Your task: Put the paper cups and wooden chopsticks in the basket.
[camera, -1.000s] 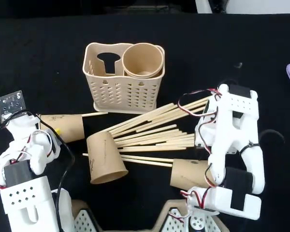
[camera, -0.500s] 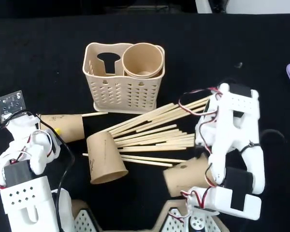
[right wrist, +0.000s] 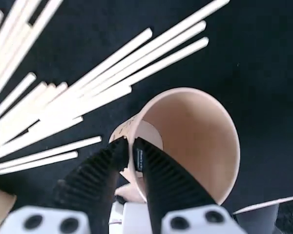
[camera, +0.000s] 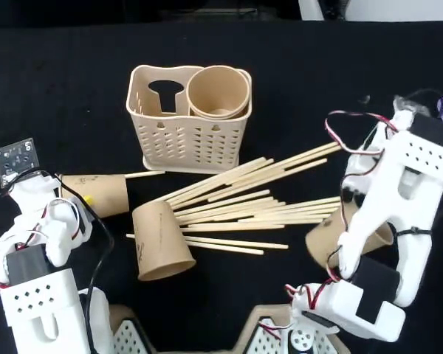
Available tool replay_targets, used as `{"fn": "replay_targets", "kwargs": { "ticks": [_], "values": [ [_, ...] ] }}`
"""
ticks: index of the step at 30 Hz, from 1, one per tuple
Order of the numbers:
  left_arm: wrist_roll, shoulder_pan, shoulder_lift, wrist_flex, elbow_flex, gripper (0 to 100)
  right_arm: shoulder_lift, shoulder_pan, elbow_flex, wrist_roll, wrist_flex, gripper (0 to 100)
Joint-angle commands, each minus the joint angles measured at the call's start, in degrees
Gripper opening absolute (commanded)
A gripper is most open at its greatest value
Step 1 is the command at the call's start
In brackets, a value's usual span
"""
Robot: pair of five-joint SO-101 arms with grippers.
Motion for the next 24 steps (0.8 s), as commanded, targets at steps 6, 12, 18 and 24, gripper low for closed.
{"fn": "replay_targets", "kwargs": {
  "ticks": [6,12,18,24],
  "values": [
    [0.53,-0.22,-0.53,-1.05,-0.31,23,-10.86,-4.48,-10.59,1.93,0.79,1.0],
    [0.35,-0.31,-0.53,-1.05,0.04,23,-19.91,-6.24,-16.92,7.82,-2.11,1.0],
    [0.26,-0.13,-0.53,-1.14,0.22,23,-25.27,-11.25,-22.20,12.13,-8.18,1.0],
    [0.18,-0.31,-0.53,-1.14,0.31,23,-25.36,-26.90,-22.90,12.04,-16.09,1.0]
  ]
}}
